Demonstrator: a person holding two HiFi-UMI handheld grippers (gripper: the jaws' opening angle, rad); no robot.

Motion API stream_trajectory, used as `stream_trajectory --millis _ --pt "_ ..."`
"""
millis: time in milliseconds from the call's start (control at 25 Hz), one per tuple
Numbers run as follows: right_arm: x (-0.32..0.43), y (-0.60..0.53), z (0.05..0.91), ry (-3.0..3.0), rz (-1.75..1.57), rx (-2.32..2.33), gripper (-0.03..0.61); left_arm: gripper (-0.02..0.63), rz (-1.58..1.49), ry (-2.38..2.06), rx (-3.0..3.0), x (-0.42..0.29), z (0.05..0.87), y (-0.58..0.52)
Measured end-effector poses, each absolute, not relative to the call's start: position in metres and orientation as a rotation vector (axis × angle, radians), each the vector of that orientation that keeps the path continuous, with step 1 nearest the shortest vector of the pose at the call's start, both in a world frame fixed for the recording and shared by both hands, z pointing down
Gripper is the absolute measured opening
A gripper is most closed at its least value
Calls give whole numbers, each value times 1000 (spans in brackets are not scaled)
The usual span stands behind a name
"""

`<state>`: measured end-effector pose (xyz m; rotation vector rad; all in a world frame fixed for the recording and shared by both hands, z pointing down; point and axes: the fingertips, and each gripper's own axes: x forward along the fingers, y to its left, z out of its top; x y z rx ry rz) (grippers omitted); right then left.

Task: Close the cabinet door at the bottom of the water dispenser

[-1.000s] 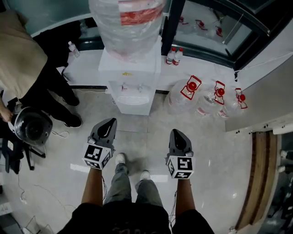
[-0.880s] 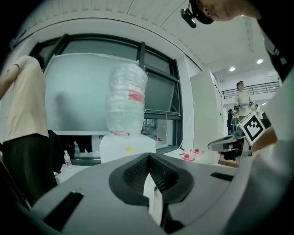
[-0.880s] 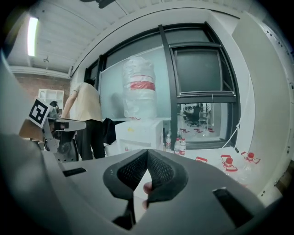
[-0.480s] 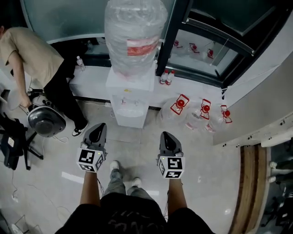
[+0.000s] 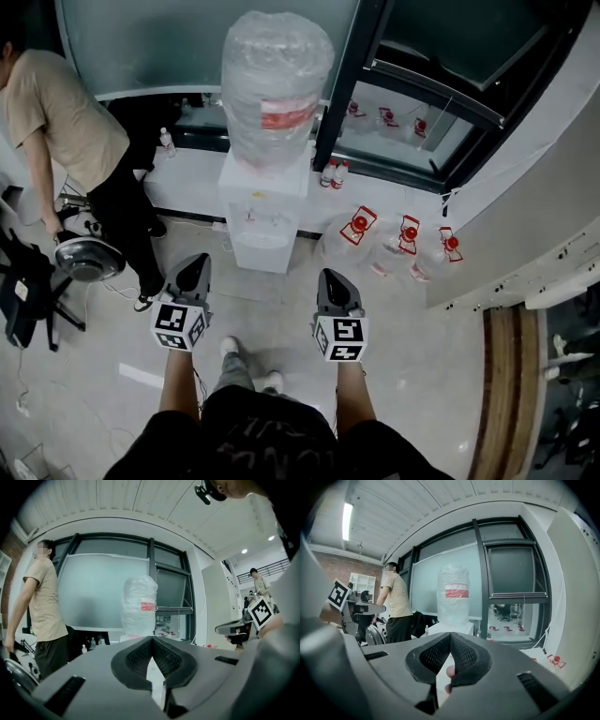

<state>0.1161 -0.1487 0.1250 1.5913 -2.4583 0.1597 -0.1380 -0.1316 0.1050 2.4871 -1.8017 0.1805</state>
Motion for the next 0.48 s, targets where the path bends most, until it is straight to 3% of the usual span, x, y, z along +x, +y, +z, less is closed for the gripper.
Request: stream_trajectory --millis 480 --pt "119 -140 102 -2470 102 1607 12 6 150 -1823 2521 -134 76 -124"
